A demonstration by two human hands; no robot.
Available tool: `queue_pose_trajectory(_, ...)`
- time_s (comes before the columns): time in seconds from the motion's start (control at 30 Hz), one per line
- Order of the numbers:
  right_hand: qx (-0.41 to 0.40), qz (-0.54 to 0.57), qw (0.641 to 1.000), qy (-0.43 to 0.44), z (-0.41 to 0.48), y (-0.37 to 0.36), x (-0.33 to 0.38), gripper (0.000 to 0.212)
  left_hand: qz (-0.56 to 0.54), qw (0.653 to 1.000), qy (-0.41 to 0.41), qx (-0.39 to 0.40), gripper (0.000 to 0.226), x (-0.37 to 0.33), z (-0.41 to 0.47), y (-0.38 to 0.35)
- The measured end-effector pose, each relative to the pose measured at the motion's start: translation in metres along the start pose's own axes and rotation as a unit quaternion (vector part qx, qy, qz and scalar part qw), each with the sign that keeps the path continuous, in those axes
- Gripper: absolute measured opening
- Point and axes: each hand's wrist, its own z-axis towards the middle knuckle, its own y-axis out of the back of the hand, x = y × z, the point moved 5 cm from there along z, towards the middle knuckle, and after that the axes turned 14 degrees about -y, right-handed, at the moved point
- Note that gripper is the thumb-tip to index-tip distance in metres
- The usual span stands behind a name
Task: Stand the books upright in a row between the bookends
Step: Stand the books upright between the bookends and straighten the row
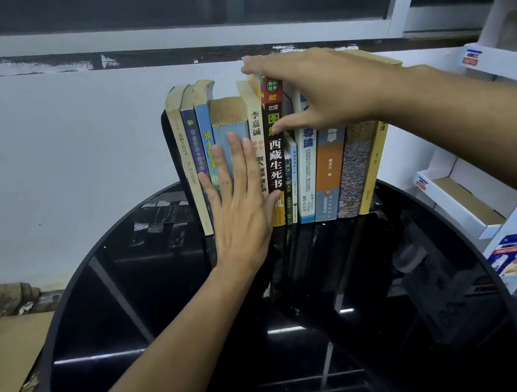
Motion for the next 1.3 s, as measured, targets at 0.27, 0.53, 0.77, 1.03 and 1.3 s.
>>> queue_pose_trajectory(0.27,0.007,0.009,1.000,-0.004,-0.001,0.002,0.003,0.089,0.010,1.000,0.013,-0.014,0.095,0.005,-0.005,0.004)
queue_pose_trajectory(0.53,0.005,0.004,1.000,-0.008,0.001,0.001,0.001,0.090,0.050,0.999,0.000,-0.006,0.093,0.009,-0.005,-0.002)
queue_pose_trajectory(0.77,0.008,0.005,1.000,-0.015,0.007,0.000,0.001,0.090,0.050,0.999,-0.008,-0.002,0.093,0.012,-0.002,-0.005)
queue_pose_trajectory(1.03,-0.001,0.004,1.000,-0.029,0.009,-0.002,0.001,0.088,0.077,0.997,-0.023,-0.012,0.099,0.017,0.001,-0.006)
queue_pose_trajectory(1.3,-0.013,-0.008,0.999,-0.033,0.007,-0.005,0.001,0.087,0.059,0.998,-0.015,-0.007,0.099,0.015,0.001,-0.007)
